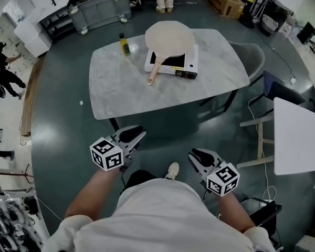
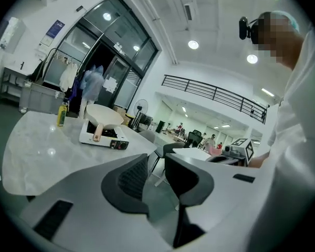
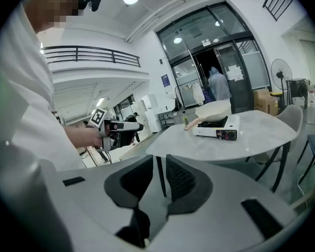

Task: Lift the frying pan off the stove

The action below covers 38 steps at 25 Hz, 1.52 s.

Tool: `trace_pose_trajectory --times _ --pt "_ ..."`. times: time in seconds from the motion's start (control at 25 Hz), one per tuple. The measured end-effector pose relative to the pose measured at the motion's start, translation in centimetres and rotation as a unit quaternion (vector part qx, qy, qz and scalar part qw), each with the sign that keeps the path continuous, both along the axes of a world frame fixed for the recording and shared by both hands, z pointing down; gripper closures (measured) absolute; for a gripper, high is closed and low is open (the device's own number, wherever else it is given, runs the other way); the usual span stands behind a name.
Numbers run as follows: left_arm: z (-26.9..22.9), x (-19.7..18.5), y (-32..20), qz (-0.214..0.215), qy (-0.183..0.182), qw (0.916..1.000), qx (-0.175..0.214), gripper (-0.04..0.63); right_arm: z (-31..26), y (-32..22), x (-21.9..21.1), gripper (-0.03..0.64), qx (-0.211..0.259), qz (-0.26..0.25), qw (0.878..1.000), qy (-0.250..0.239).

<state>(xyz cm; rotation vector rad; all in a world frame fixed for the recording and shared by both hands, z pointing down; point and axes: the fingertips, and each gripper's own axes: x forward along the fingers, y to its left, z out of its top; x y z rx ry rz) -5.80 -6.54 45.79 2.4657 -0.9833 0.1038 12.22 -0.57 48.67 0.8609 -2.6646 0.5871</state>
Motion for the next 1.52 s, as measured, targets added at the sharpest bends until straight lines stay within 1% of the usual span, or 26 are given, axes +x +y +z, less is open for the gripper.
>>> trace_pose_trajectory --times 0.12,0.28,0.4,0.48,0.6,0.76,0.92,1.04,1.24,1.52 --pt "0.1 -0.5 -3.5 -0.013 -0.003 0.9999 -0.007 0.489 1.0 -2.2 0.5 0.533 -0.015 0.002 1.0 -0.007" --pt "0.4 -2.3 -7.8 -0.016 -0.011 0.9997 -0.016 0.464 1.5 -4.5 0.0 0.532 -0.021 0.0 1.0 -0.006" --pt "1.0 -3.9 -11.9 -0.013 0.002 0.9995 -0.029 0.422 1.6 -6.7 -0.1 0.532 -0.022 0.02 1.0 -0.001" --pt "1.5 -4.9 -15.0 -0.003 0.017 0.999 -0.04 0.398 1.3 -8.2 -0.1 0.529 -0.018 0.04 0.999 0.005" --pt "2.9 -5.6 -19.8 0.022 0.044 0.9963 -0.07 0.36 0.3 -10.6 -0.2 0.522 -0.014 0.084 0.996 0.006" --pt "5.8 -5.8 -26.3 0.058 0.058 0.9905 -0.111 0.331 -0.6 -12.9 -1.6 0.51 -0.013 0.131 0.991 0.01" --pt "8.4 -4.5 -31.8 0.09 0.11 0.9773 -0.157 0.297 -0.1 -14.5 -2.6 0.503 -0.023 0.174 0.984 0.02" --pt "9.7 -3.4 -34.4 0.115 0.141 0.9659 -0.185 0.288 0.1 -14.8 -3.4 0.503 -0.033 0.216 0.976 0.021" --pt "11.6 -0.9 -36.5 0.155 0.187 0.9418 -0.232 0.282 0.4 -14.4 -4.2 0.5 -0.055 0.278 0.959 0.026" --pt "12.6 2.9 -37.7 0.2 0.252 0.9061 -0.275 0.282 0.9 -13.4 -4.6 0.502 -0.079 0.327 0.941 0.041"
